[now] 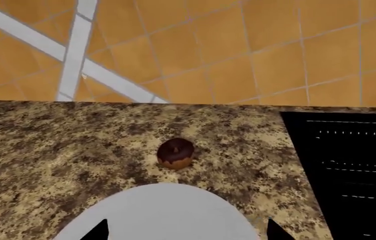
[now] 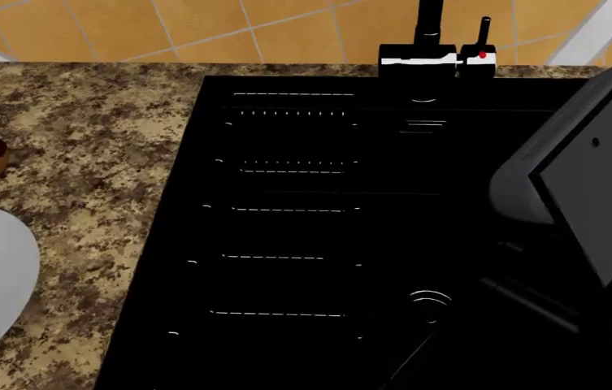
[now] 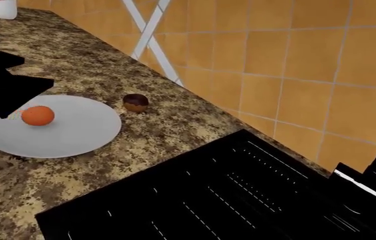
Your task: Pick the egg from the sink and place it on the plate located on the counter
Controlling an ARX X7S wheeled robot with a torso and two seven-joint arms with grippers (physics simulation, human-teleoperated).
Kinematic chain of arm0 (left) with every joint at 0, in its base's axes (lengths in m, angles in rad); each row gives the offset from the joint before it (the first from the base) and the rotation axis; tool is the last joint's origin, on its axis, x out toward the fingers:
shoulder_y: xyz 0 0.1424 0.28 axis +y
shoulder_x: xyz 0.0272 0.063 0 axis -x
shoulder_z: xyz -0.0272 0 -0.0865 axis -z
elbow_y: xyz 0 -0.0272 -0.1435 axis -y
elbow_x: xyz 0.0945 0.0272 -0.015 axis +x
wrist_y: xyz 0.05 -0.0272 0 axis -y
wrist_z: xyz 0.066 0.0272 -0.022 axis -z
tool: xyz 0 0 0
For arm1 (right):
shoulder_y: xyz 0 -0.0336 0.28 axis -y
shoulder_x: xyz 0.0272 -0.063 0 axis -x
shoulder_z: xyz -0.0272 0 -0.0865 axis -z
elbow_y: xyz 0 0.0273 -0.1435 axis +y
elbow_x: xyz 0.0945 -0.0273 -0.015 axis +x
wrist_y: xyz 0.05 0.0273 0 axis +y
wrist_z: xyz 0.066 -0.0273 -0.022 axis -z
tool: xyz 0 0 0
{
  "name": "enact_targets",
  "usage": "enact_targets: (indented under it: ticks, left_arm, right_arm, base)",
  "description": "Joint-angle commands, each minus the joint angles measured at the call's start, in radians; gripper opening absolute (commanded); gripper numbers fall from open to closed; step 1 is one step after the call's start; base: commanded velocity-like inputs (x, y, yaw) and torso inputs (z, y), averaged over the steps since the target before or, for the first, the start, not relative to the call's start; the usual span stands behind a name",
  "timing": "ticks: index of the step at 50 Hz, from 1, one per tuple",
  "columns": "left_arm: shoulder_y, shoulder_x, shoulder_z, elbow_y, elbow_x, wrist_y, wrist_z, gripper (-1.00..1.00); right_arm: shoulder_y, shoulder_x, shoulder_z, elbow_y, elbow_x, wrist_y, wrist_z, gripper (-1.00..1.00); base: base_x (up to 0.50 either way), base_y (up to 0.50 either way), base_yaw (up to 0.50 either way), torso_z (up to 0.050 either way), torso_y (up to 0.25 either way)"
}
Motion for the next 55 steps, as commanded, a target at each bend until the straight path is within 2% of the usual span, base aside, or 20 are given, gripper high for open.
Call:
enact_targets:
  ticks: [1,5,10,14,17,29,41,46,50,55]
  left_arm:
    - [0.05,0.024,-0.145,0.182,-0.12,0.016,0.015,1.0]
    - [0.053,0.021,-0.18,0.226,-0.144,0.04,0.032,1.0]
    - [0.068,0.045,-0.292,0.307,-0.201,0.109,0.167,1.0]
    - [0.082,0.058,-0.328,0.326,-0.264,0.147,0.22,1.0]
    - [0.076,0.08,-0.326,0.327,-0.301,0.167,0.266,1.0]
    - [0.011,0.115,-0.227,0.315,-0.443,0.227,0.292,1.0]
    - [-0.053,0.11,-0.186,0.363,-0.518,0.242,0.226,1.0]
    - [-0.083,0.146,-0.222,0.368,-0.584,0.196,0.175,1.0]
    - [-0.138,0.185,-0.253,0.368,-0.677,0.144,0.078,1.0]
    - [-0.124,0.208,-0.31,0.365,-0.698,0.095,0.051,1.0]
  right_arm:
    - [-0.004,-0.002,-0.005,-0.009,-0.001,0.002,0.002,1.0]
    - [-0.01,0.001,0.004,-0.02,0.021,0.005,0.011,1.0]
    - [-0.025,0.014,0.024,-0.038,0.053,0.007,0.031,1.0]
    - [-0.04,0.034,0.06,-0.056,0.092,0.006,0.055,1.0]
    - [-0.049,0.045,0.079,-0.064,0.114,0.004,0.069,1.0]
    - [-0.061,0.076,0.125,-0.078,0.162,-0.004,0.096,1.0]
    - [-0.084,0.106,0.168,-0.087,0.185,-0.018,0.104,1.0]
    - [-0.106,0.132,0.213,-0.091,0.216,-0.026,0.114,1.0]
    - [-0.12,0.147,0.24,-0.087,0.222,-0.032,0.115,1.0]
    - [-0.153,0.172,0.292,-0.094,0.25,-0.037,0.122,1.0]
  base:
    - [0.0,0.0,0.0,0.0,0.0]
    - [0.0,0.0,0.0,0.0,0.0]
    - [0.0,0.0,0.0,0.0,0.0]
    - [0.0,0.0,0.0,0.0,0.0]
    - [0.0,0.0,0.0,0.0,0.0]
    - [0.0,0.0,0.0,0.0,0.0]
    - [0.0,0.0,0.0,0.0,0.0]
    - [0.0,0.0,0.0,0.0,0.0]
    - [0.0,0.0,0.0,0.0,0.0]
    - [0.0,0.0,0.0,0.0,0.0]
